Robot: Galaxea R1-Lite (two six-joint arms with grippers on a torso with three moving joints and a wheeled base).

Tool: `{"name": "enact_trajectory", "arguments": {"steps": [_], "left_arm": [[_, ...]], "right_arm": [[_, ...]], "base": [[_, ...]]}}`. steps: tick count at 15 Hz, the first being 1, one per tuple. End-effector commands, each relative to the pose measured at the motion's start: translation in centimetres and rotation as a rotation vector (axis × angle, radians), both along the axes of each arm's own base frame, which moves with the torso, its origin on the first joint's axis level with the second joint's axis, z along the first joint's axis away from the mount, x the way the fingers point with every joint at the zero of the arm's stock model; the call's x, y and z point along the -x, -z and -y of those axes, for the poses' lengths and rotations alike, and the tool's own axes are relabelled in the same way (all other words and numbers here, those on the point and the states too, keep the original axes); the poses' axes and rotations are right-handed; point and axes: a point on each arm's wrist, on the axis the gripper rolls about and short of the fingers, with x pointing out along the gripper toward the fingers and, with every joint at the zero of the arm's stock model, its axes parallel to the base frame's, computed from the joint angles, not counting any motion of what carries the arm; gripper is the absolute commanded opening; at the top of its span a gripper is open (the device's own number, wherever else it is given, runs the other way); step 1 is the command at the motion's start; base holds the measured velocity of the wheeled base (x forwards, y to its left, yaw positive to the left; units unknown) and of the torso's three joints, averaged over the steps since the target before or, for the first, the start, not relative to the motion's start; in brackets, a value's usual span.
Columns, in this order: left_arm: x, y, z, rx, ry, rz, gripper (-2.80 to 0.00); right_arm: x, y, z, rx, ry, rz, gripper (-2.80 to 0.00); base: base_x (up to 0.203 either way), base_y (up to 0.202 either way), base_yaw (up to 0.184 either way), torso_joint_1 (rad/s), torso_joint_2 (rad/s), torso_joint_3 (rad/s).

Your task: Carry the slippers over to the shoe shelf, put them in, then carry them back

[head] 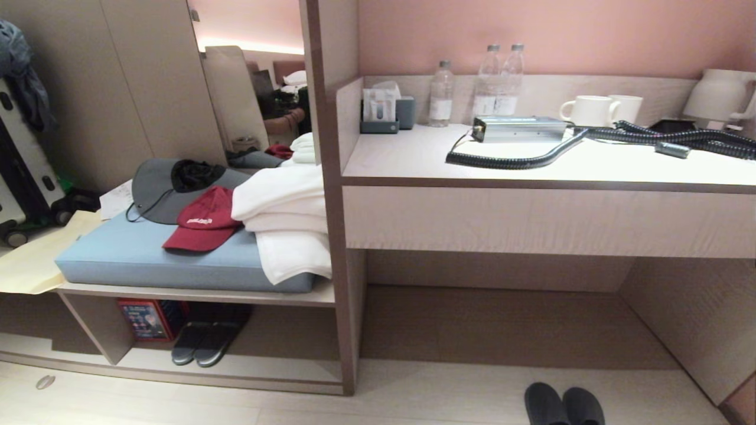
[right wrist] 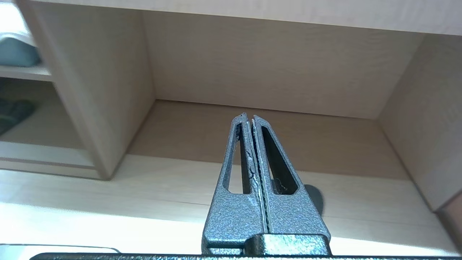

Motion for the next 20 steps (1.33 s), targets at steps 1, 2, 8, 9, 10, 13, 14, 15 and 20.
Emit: {"name": "enact_trajectory", "arguments": {"steps": [1, 2, 8, 9, 10, 13, 14, 15, 20], "left_arm": [[-0.02, 0.04, 0.00, 0.000, -0.001, -0.003, -2.80], [-0.02, 0.04, 0.00, 0.000, -0.001, -0.003, -2.80], [-0.02, 0.04, 0.00, 0.000, -0.001, -0.003, -2.80], [-0.02, 0.04, 0.00, 0.000, -0.001, -0.003, -2.80], [-0.02, 0.04, 0.00, 0.000, -0.001, -0.003, -2.80], [-0.02, 0.04, 0.00, 0.000, 0.001, -0.003, -2.80], [-0.02, 0.04, 0.00, 0.000, 0.001, -0.003, -2.80], [-0.02, 0.04, 0.00, 0.000, -0.001, -0.003, -2.80], [-0.02, 0.05, 0.00, -0.004, 0.001, -0.004, -2.80]], "right_arm": [[0.00, -0.01, 0.00, -0.001, 0.001, 0.001, -2.80], [0.00, -0.01, 0.00, -0.001, 0.003, 0.001, -2.80], [0.00, 0.00, 0.00, -0.001, 0.002, 0.000, -2.80], [0.00, 0.00, 0.00, -0.001, 0.002, 0.000, -2.80], [0.00, 0.00, 0.00, -0.001, 0.002, 0.000, -2.80], [0.00, 0.00, 0.00, -0.001, 0.002, 0.000, -2.80], [0.00, 0.00, 0.00, -0.001, 0.002, 0.000, -2.80], [0.00, 0.00, 0.00, -0.001, 0.002, 0.000, -2.80], [0.00, 0.00, 0.00, -0.001, 0.002, 0.000, -2.80]], "base": [[0.000, 0.200, 0.000, 0.002, 0.00, 0.006], [0.000, 0.196, -0.006, 0.002, 0.00, -0.002], [0.000, 0.198, -0.001, 0.002, 0.00, 0.003], [0.000, 0.197, -0.003, 0.004, 0.00, 0.001], [0.000, 0.200, 0.001, 0.005, 0.00, 0.005], [0.000, 0.193, -0.004, 0.002, 0.00, 0.002], [0.000, 0.188, 0.001, 0.002, 0.00, 0.007], [0.000, 0.194, -0.003, 0.002, 0.00, 0.005], [0.000, 0.180, -0.002, 0.003, 0.00, 0.002]]}}
